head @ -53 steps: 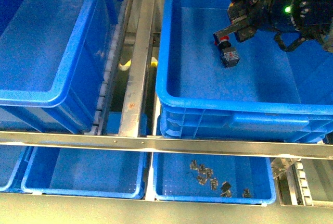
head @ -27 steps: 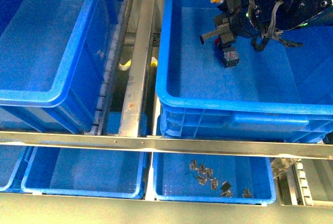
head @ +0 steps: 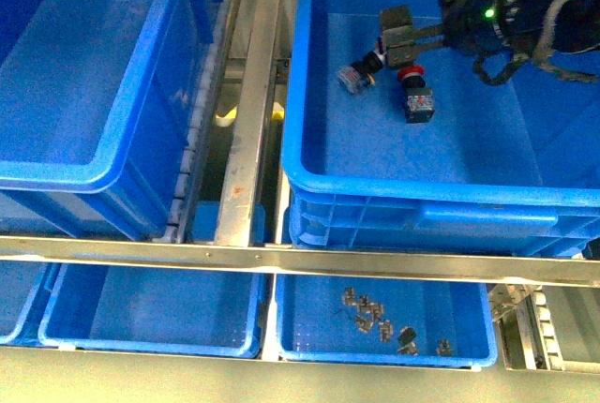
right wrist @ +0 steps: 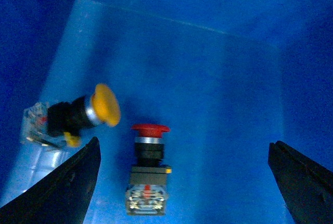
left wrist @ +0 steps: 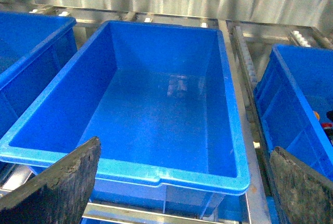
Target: Pick red and yellow buttons and place in box
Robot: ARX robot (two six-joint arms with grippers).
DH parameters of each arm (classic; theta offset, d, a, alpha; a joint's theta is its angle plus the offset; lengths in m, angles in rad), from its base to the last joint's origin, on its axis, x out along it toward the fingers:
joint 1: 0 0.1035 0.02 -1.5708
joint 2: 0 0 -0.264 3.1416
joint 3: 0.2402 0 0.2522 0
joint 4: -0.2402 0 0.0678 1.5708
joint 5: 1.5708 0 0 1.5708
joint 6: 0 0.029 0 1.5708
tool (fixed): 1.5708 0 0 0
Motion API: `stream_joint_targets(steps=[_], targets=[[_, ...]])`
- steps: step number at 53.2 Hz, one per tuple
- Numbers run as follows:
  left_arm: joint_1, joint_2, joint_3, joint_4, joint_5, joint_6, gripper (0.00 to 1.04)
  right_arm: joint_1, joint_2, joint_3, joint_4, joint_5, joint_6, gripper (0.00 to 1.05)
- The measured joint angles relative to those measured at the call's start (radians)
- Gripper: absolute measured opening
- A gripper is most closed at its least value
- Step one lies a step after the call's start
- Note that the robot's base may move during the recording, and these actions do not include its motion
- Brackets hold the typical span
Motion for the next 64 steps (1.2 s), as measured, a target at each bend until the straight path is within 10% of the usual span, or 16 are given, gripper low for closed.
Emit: stream_joint_targets(steps=[31,43,52,64], targets=[[0.000,0.000,0.000,0.000,0.000,0.000,0.97,-0.235,-0.730,-0.710,-0.009,-0.429,0.038,0.98],[0.000,0.000,0.000,0.000,0.000,0.000,0.97,-0.255,-0.834,-0.751,-0.024,-0.443,0.063,0.98],[0.000,0.000,0.000,0.000,0.000,0.000,0.97,-0.230,-0.799,-0.959,0.566,-0.367,0.069,0.68],[0.000,0.000,0.000,0.000,0.000,0.000,0.97,-0.198,-0.917,-1.113,0.652,-0.338,0.069,0.26]])
